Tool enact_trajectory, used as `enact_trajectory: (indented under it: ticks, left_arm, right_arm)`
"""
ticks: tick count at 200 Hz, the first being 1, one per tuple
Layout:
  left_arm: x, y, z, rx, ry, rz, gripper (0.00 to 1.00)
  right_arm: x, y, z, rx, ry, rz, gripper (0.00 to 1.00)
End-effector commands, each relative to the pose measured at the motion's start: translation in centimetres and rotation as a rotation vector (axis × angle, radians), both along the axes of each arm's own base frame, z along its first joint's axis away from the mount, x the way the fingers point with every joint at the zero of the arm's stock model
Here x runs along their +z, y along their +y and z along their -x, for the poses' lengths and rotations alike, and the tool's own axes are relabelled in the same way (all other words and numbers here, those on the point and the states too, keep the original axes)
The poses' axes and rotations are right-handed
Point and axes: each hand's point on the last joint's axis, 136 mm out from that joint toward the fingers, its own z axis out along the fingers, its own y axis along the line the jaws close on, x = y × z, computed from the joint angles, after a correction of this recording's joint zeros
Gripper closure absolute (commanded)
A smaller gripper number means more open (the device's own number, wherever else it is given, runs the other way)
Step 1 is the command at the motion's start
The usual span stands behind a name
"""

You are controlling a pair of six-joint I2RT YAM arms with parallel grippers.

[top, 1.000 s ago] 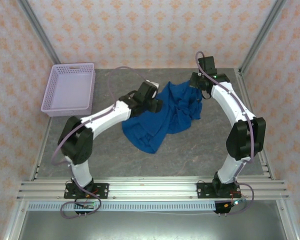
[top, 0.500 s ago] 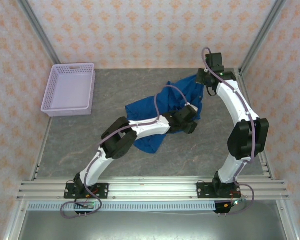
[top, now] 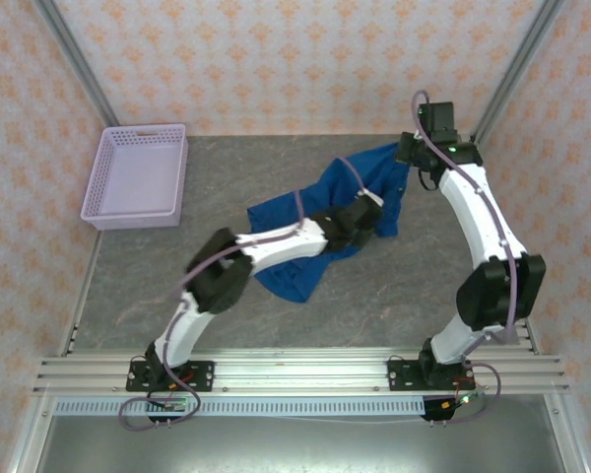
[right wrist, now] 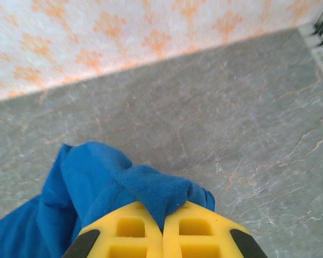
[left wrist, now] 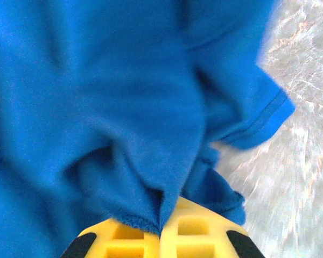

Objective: Fold the inside-out t-shirt

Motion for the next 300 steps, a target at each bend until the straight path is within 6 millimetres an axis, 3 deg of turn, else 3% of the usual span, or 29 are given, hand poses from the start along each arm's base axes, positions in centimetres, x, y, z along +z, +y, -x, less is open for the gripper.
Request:
enact_trajectory:
  ticks: [1, 23, 39, 47, 51, 72, 98, 128, 150, 171, 195, 228, 256, 283, 288, 300]
  left_arm:
    - [19.5, 6.6, 0.5, 0.048, -0.297, 0.283, 1.0]
    - [27.3, 12.8, 3.0, 0.085, -0.422, 0.394, 1.0]
    - [31.9, 15.8, 5.3, 0.091, -0.502, 0.416, 1.0]
    - [34.1, 16.9, 6.6, 0.081, -0.538, 0.437, 1.0]
    - [35.1, 17.3, 7.2, 0.07, -0.554, 0.447, 1.0]
    - [39.7, 18.7, 10.3, 0.007, -0.614, 0.515, 1.0]
    - [43.3, 19.6, 13.3, -0.059, -0.653, 0.57, 1.0]
    - [47.2, 21.1, 16.5, -0.1, -0.699, 0.624, 1.0]
    - [48.8, 22.7, 17.3, -0.064, -0.732, 0.632, 1.0]
    - [48.7, 23.8, 16.3, 0.027, -0.744, 0.585, 1.0]
    - [47.1, 25.4, 13.2, 0.197, -0.726, 0.497, 1.0]
    - [42.4, 28.3, 6.3, 0.389, -0.602, 0.456, 1.0]
    - [35.4, 29.3, -0.7, 0.502, -0.479, 0.373, 1.0]
    - [25.4, 29.9, -9.0, 0.614, -0.32, 0.263, 1.0]
    - [23.6, 29.7, -10.5, 0.621, -0.292, 0.241, 1.0]
    - [19.5, 28.6, -13.5, 0.607, -0.187, 0.205, 0.89]
  right_arm:
    - [11.1, -0.9, 4.0, -0.006, -0.26, -0.008, 1.0]
    - [16.6, -0.5, 7.7, 0.032, -0.41, -0.051, 1.0]
    - [20.3, 0.1, 10.8, 0.073, -0.519, -0.075, 1.0]
    - [21.7, 0.5, 11.8, 0.098, -0.558, -0.086, 1.0]
    - [23.2, 0.6, 13.4, 0.111, -0.603, -0.096, 1.0]
    - [27.6, 1.7, 17.6, 0.187, -0.727, -0.137, 1.0]
    - [32.1, 3.0, 22.3, 0.292, -0.845, -0.208, 1.0]
    - [36.2, 3.0, 27.0, 0.349, -0.961, -0.267, 1.0]
    - [38.0, 2.6, 28.9, 0.347, -1.021, -0.29, 1.0]
    - [38.4, 2.2, 28.9, 0.326, -1.031, -0.289, 1.0]
    - [37.0, 1.9, 26.2, 0.273, -0.969, -0.255, 0.99]
    - [32.6, 1.4, 18.7, 0.165, -0.821, -0.156, 0.99]
    - [25.1, 2.3, 7.7, 0.102, -0.62, -0.066, 1.0]
    - [15.6, 3.4, -3.2, 0.046, -0.414, 0.028, 0.98]
    - [12.9, 3.6, -5.5, 0.037, -0.351, 0.046, 0.95]
    - [9.2, 4.0, -9.3, 0.023, -0.252, 0.077, 0.89]
